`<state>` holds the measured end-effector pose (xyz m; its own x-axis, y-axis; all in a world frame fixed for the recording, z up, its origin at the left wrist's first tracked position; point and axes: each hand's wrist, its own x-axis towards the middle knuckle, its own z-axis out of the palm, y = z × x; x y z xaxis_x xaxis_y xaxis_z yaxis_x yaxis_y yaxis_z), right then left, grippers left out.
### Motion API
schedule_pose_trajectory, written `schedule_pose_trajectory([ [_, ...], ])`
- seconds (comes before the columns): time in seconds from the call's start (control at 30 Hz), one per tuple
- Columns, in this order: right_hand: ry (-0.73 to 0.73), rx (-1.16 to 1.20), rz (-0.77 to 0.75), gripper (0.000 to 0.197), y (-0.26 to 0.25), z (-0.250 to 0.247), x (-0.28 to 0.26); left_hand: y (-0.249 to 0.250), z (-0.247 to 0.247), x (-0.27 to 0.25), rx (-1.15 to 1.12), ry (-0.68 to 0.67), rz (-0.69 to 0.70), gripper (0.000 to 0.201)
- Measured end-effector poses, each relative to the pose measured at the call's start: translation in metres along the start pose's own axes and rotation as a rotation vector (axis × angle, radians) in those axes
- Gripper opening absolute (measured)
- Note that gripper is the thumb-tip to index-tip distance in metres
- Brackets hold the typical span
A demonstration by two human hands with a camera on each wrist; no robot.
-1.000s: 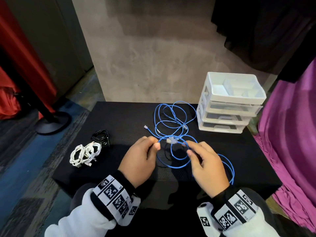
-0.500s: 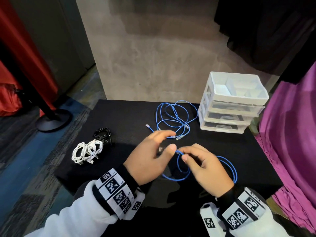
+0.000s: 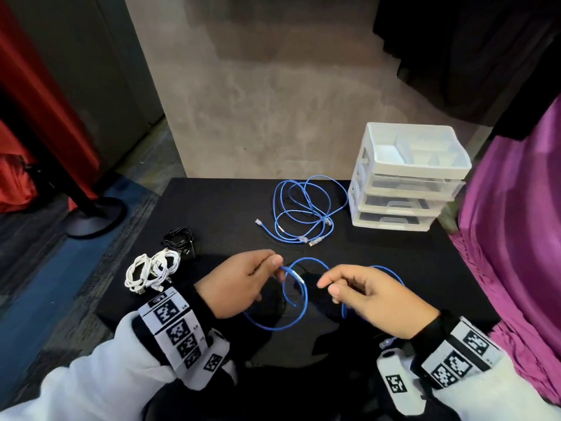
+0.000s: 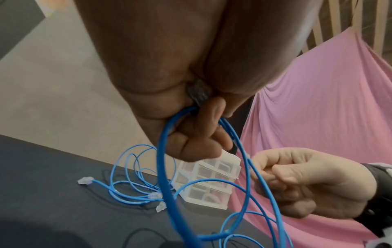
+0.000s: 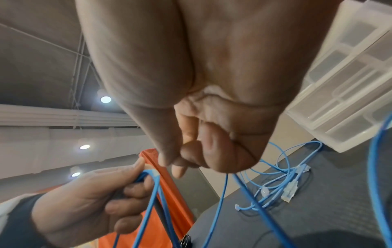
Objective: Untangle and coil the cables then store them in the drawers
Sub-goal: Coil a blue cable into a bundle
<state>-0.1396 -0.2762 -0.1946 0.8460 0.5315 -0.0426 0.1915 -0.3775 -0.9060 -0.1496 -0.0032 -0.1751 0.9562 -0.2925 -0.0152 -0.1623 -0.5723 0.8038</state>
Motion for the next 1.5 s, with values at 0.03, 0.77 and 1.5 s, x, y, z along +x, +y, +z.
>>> schedule_pose_trajectory([
  [0.03, 0.008, 0.036, -0.006, 0.012, -0.002, 0.003, 0.000, 0.000, 0.000, -0.001, -0.015, 0.009, 0.007, 0.035],
  [0.77, 0.119, 0.433, 0.035, 0.024, -0.018, -0.010, -0.005, 0.011, -0.032, -0.016, -0.662, 0.101, -0.187, 0.042],
  [1.5, 0.239, 0.415, 0.077, 0.021, -0.013, 0.071, -0.002, 0.012, 0.064, -0.004, -0.567, 0.534, -0.225, 0.034],
])
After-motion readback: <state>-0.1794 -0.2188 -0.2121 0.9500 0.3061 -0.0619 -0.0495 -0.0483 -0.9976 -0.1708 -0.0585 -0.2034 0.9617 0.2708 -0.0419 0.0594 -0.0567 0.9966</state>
